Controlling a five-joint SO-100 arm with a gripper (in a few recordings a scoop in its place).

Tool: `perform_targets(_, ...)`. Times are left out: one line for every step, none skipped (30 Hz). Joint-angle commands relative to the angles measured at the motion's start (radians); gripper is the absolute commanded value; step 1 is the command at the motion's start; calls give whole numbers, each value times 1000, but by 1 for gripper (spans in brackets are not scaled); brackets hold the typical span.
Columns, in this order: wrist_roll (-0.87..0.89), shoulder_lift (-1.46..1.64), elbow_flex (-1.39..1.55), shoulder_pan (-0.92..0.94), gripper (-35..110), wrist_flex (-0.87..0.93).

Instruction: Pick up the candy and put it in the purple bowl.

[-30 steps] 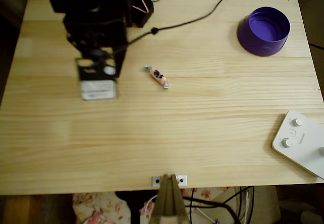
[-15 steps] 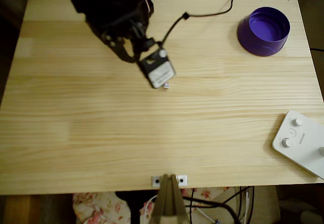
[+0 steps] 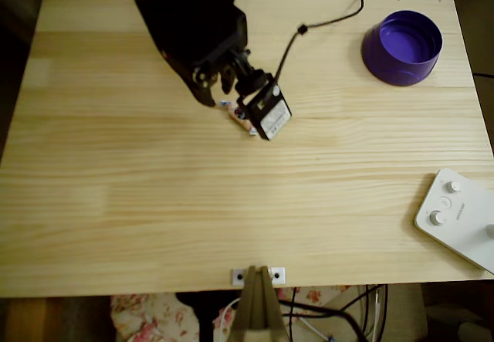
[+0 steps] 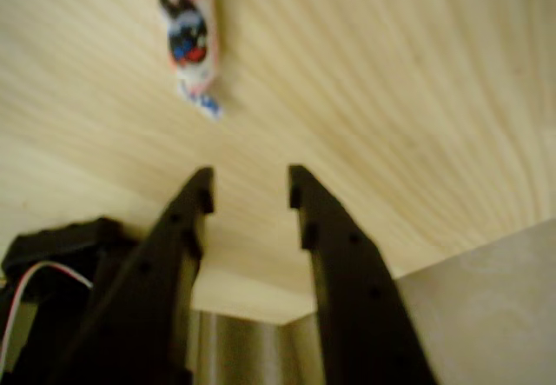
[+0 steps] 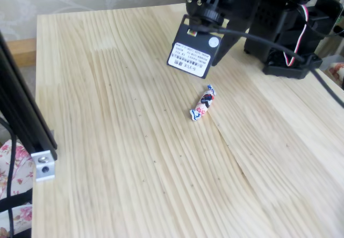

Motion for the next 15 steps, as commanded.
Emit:
perform_targets(-9, -9, -137, -35, 11, -11)
perform_targets(-5, -25, -164, -44, 11, 5)
perform_targets(18, -40, -193, -52, 11, 23)
perform_targets(46, -54, -222, -64, 11, 44)
perform_targets(72, -66, -247, -80, 11, 69)
perform_targets(101, -77, -265, -92, 11, 87)
perform_targets(133, -84, -279, -100, 13, 106)
perform_targets(158, -91, -282, -104, 13, 114)
perform_targets(187, -94, -281, -106, 13, 117)
perform_targets(219, -95, -273, -107, 13, 120)
perform_targets(255, -95, -264, -110, 13, 124)
perform_targets(287, -95, -252, -117, 13, 129)
perform_targets(322, -95, -239, -124, 13, 132)
perform_targets(362, -95, -225, -130, 13, 132)
perform_targets(391, -91, -212, -132, 13, 129)
